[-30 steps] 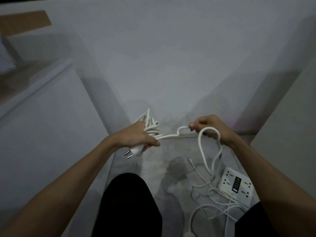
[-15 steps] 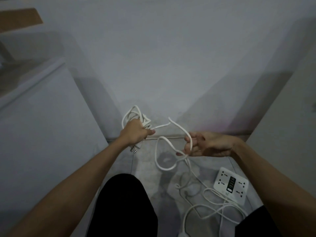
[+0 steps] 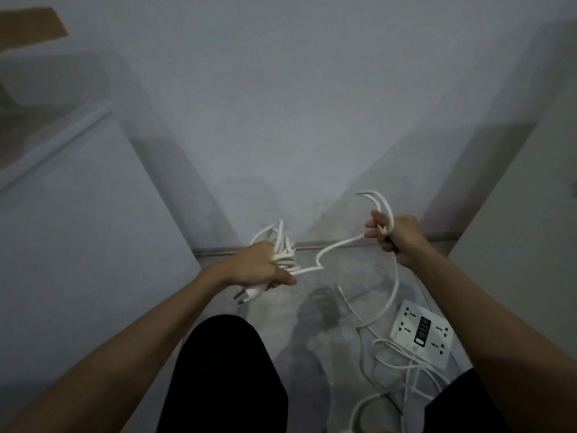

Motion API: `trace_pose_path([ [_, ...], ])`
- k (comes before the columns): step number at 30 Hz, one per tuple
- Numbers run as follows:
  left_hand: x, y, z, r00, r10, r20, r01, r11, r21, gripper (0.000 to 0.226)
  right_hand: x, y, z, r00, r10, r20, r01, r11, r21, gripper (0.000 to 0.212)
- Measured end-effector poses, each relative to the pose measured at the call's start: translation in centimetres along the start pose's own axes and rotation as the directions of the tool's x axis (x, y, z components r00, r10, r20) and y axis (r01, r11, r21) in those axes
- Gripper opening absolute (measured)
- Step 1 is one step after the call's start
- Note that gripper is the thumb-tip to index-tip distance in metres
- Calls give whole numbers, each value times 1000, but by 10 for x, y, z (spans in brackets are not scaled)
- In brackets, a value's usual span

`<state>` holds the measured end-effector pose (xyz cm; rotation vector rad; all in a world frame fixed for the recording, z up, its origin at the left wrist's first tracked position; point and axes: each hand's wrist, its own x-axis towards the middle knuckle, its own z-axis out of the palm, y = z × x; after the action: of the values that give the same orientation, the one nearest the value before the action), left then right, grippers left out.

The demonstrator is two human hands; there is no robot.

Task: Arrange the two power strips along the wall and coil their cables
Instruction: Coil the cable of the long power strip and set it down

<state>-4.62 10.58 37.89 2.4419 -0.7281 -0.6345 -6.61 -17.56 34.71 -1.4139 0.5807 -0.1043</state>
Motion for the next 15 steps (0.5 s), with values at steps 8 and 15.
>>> trace_pose_path([
  [8,-3,50,1,965,163,205,155,274,-949,19,12,19,-6,884,458,95,-467,855,224,37],
  [15,5,35,-10,990,142,-4,42,-319,-947,29,14,22,10,975,-218,-39,180,882,-436,43],
])
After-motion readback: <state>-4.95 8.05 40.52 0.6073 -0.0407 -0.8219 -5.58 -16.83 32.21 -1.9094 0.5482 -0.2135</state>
